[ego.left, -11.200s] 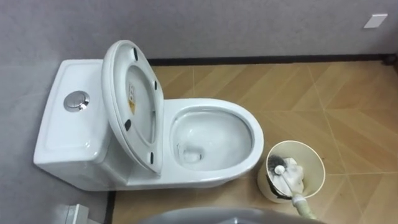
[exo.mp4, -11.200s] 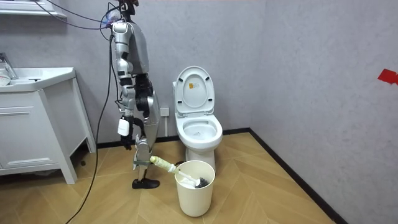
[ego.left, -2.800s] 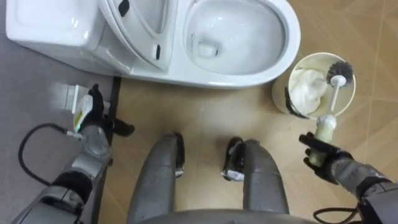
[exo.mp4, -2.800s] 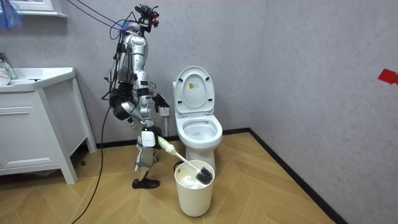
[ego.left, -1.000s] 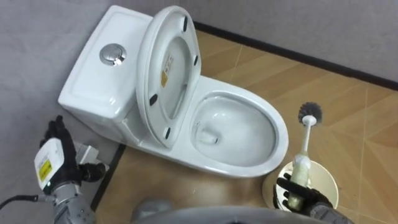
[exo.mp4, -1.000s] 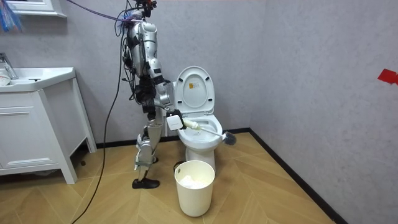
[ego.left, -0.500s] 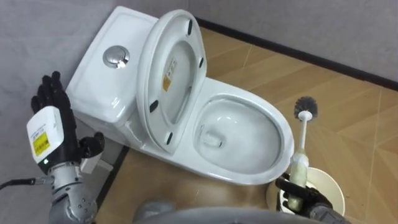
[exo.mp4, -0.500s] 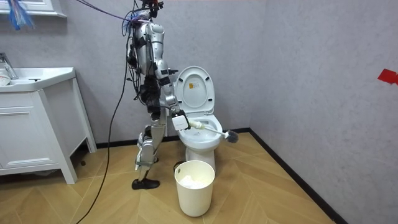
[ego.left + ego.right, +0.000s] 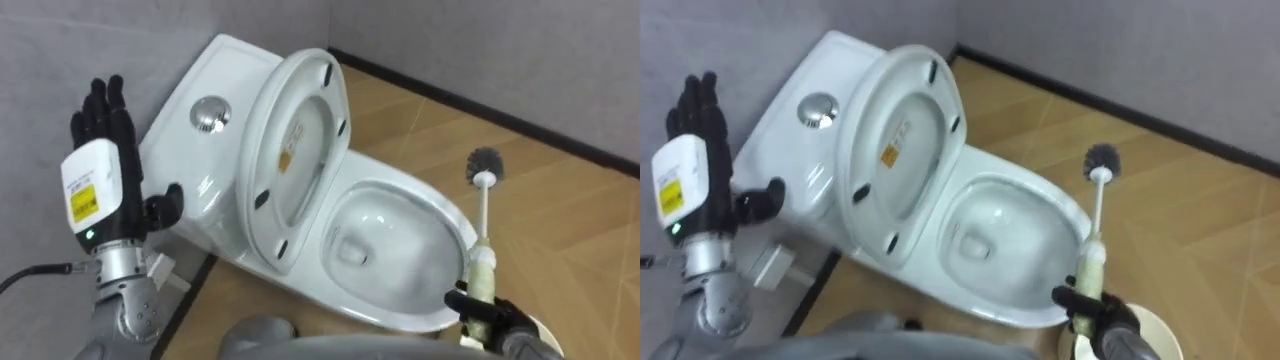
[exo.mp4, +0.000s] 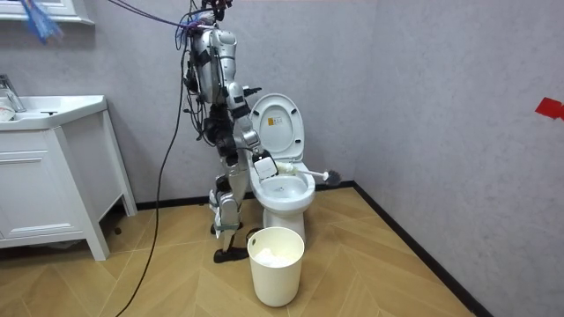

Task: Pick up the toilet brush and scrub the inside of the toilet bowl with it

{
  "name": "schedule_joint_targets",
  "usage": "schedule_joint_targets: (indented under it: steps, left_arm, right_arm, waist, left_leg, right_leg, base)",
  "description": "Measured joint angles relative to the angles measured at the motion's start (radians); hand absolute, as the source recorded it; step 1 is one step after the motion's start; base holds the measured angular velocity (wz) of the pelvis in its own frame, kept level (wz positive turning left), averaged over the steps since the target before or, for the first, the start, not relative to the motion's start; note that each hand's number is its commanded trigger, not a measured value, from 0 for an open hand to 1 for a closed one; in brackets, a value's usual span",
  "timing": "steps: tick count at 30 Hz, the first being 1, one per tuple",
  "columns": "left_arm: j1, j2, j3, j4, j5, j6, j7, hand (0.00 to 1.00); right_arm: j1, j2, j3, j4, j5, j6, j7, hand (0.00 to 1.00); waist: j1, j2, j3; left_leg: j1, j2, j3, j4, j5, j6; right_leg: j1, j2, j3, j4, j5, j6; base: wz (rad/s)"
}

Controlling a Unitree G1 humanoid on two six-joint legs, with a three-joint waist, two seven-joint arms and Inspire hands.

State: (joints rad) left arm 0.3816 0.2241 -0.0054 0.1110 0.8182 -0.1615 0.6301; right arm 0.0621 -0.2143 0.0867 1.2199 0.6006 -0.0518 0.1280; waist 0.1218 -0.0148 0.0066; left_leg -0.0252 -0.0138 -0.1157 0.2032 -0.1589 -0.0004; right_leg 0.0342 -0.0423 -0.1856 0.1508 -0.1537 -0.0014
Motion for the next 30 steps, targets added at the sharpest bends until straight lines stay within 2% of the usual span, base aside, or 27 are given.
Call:
schedule_joint_targets:
  steps: [5,9,11,14,17,19,25,28,30]
  left_arm:
    - [-0.010,0.008,0.000,0.050,0.043,0.003,-0.013,0.00]
    - [-0.033,0.017,0.000,0.141,0.046,0.007,-0.056,0.00]
    - [-0.040,0.024,0.000,0.141,0.048,-0.002,-0.064,0.00]
    - [-0.043,0.044,0.001,0.157,0.048,0.003,-0.087,0.00]
    - [-0.040,0.046,0.000,0.169,0.047,0.009,-0.105,0.00]
    - [-0.041,0.047,0.000,0.178,0.046,0.006,-0.112,0.00]
    - [-0.027,0.078,-0.026,0.192,0.037,0.000,-0.147,0.00]
    - [0.001,0.101,-0.060,0.216,0.037,0.003,-0.223,0.00]
    - [0.027,0.105,-0.079,0.224,0.037,0.010,-0.266,0.00]
  right_arm:
    - [-0.003,-0.003,0.000,0.057,-0.018,0.013,0.019,1.00]
    - [-0.001,-0.004,-0.016,0.075,-0.022,0.032,0.030,1.00]
    - [0.001,-0.009,-0.042,0.079,-0.021,0.033,0.035,1.00]
    - [-0.003,-0.024,-0.059,0.074,-0.022,0.032,0.038,1.00]
    - [-0.006,-0.032,-0.070,0.064,-0.022,0.033,0.038,1.00]
    - [-0.008,-0.035,-0.070,0.061,-0.023,0.033,0.041,1.00]
    - [-0.025,-0.061,-0.069,0.061,-0.030,0.033,0.037,1.00]
    - [-0.049,-0.066,-0.071,0.062,-0.029,0.033,0.041,1.00]
    - [-0.059,-0.067,-0.071,0.062,-0.022,0.033,0.050,1.00]
  waist:
    - [-0.020,0.004,-0.0020]
    - [-0.048,0.004,-0.0015]
    - [-0.048,0.009,-0.0036]
    - [-0.047,0.017,-0.0013]
    - [-0.046,0.031,-0.0037]
    - [-0.047,0.033,-0.0043]
    - [-0.044,0.033,-0.0039]
    - [-0.050,0.030,-0.0017]
    - [-0.061,0.026,0.0004]
  left_leg:
    - [0.020,0.010,0.033,-0.009,-0.004,-0.003]
    - [0.020,0.010,0.038,-0.015,-0.006,-0.002]
    - [0.022,0.010,0.041,-0.015,-0.008,-0.001]
    - [0.031,0.010,0.047,-0.027,-0.008,0.000]
    - [0.036,0.010,0.049,-0.034,-0.007,-0.001]
    - [0.037,0.011,0.049,-0.037,-0.006,-0.001]
    - [0.038,0.011,0.053,-0.037,-0.005,0.001]
    - [0.038,0.011,0.052,-0.037,-0.003,-0.001]
    - [0.037,0.012,0.051,-0.037,-0.003,-0.001]
  right_leg:
    - [0.000,0.010,0.038,0.002,0.001,-0.003]
    - [0.000,0.010,0.043,0.003,0.001,-0.003]
    - [0.000,0.010,0.046,0.003,0.001,-0.003]
    - [0.002,0.009,0.049,0.002,0.000,-0.001]
    - [0.002,0.009,0.049,0.002,-0.001,-0.001]
    - [0.002,0.009,0.049,0.002,-0.003,-0.001]
    - [0.002,0.007,0.050,0.003,-0.005,0.000]
    - [0.001,0.007,0.049,0.004,-0.009,0.001]
    - [0.001,0.008,0.048,0.003,-0.010,0.000]
  base:
    - [-0.22]
    - [-0.04]
    - [-0.04]
    - [-0.06]
    - [-0.01]
    - [0.00]
    - [0.00]
    - [0.00]
    - [0.02]
